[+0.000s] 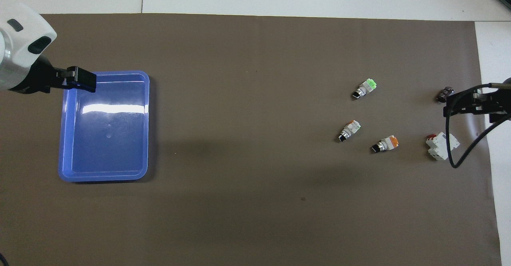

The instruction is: Turn and place switch with both arms

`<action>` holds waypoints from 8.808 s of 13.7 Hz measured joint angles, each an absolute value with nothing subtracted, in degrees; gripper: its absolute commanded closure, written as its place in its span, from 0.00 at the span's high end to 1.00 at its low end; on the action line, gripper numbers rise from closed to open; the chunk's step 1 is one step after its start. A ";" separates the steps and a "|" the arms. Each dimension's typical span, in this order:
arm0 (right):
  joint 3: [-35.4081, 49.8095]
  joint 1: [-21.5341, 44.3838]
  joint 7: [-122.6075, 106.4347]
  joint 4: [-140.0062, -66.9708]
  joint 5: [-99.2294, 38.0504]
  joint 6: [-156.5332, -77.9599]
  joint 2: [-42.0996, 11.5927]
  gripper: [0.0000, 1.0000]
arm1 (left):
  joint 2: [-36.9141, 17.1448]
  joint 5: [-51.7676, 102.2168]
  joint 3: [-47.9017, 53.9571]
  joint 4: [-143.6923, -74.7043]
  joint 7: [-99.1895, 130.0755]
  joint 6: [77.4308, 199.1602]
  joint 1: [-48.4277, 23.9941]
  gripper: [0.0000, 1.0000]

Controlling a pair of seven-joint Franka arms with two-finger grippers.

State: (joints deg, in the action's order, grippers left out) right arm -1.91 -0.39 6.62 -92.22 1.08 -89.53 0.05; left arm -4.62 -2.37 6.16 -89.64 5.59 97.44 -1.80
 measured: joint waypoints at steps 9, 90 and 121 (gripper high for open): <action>-1.49 1.24 14.70 -104.30 1.01 -108.95 -0.37 1.00 | -4.62 -2.37 6.16 -89.64 5.59 97.44 -1.80 1.00; 2.53 28.65 90.09 -95.67 -49.14 -131.74 -10.69 0.00 | -4.60 -2.20 6.46 -90.02 5.52 100.42 -1.90 1.00; 2.53 28.65 90.12 -95.55 -49.15 -131.75 -10.75 0.00 | 4.08 43.83 9.01 -103.50 -12.71 117.05 -9.94 0.40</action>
State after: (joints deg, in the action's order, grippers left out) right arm 2.53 28.65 90.12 -95.55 -49.15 -131.75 -10.75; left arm 4.08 43.83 9.01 -103.50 -12.71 117.05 -9.94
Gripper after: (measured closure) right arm 0.670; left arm 0.595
